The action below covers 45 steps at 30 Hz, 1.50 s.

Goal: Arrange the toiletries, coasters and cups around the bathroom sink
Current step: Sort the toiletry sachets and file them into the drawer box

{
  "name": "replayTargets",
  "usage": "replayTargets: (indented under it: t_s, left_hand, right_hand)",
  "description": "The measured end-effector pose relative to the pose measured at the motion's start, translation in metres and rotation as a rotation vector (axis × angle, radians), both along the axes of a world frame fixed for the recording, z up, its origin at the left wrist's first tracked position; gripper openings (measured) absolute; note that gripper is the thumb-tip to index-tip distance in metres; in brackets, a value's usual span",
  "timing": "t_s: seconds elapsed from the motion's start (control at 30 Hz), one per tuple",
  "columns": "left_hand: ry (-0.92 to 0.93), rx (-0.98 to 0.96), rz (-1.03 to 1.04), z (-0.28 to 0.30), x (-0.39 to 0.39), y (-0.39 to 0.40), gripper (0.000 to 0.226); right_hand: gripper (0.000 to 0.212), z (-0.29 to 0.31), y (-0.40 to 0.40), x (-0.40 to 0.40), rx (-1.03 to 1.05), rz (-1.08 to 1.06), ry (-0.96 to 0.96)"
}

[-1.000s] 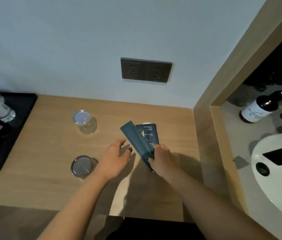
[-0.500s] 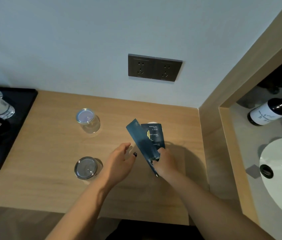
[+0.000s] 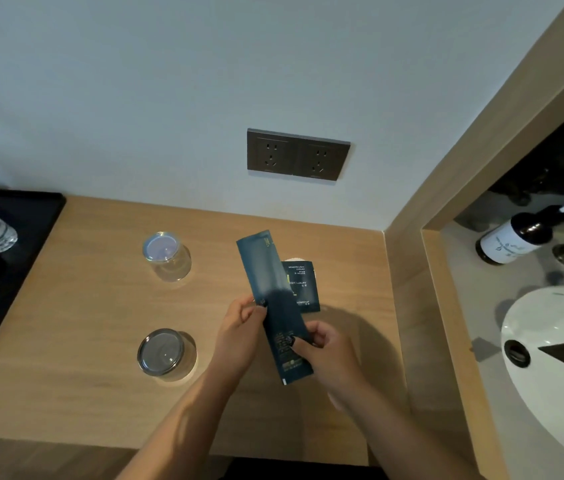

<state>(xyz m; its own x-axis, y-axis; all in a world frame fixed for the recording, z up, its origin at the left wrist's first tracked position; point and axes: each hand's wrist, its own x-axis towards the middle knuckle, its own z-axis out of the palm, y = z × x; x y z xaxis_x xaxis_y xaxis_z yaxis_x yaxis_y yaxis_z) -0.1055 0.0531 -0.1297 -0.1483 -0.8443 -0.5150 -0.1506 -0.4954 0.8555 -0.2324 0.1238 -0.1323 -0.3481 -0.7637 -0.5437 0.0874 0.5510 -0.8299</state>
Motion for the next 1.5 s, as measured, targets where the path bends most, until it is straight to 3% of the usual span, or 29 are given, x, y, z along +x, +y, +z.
replayTargets:
  t_s: [0.13,0.33,0.53,0.73,0.9,1.07,1.2,1.5]
  left_hand:
    - [0.18,0.052,0.065,-0.002,-0.007,-0.004,0.016]
    - [0.236,0.024,0.142,-0.007,-0.008,-0.016,0.024]
    - [0.218,-0.068,0.184,-0.001,0.013,-0.032,0.019]
    - [0.239,-0.058,0.233,0.007,0.028,-0.031,0.021]
    - [0.264,-0.001,0.287,0.006,0.037,-0.028,0.021]
    - [0.205,-0.03,0.275,0.003,0.044,-0.03,0.02]
    - [0.205,-0.051,0.261,0.006,0.045,-0.03,0.019]
    - [0.188,-0.058,0.208,0.019,0.039,-0.025,0.016]
  right_hand:
    - [0.015,-0.003,-0.002,0.002,0.025,0.044,-0.011]
    - [0.009,0.0,-0.021,-0.011,0.068,0.083,-0.011]
    - [0.012,-0.003,-0.057,-0.041,0.105,-0.029,0.183]
    - [0.038,-0.042,-0.105,-0.037,0.259,0.025,0.438]
    - [0.077,-0.059,-0.119,-0.025,0.484,0.056,0.669]
    - [0.083,-0.062,-0.124,-0.023,0.524,0.003,0.694]
    - [0.077,-0.064,-0.126,-0.021,0.501,-0.034,0.653]
    - [0.028,-0.04,-0.097,-0.022,0.196,-0.072,0.378]
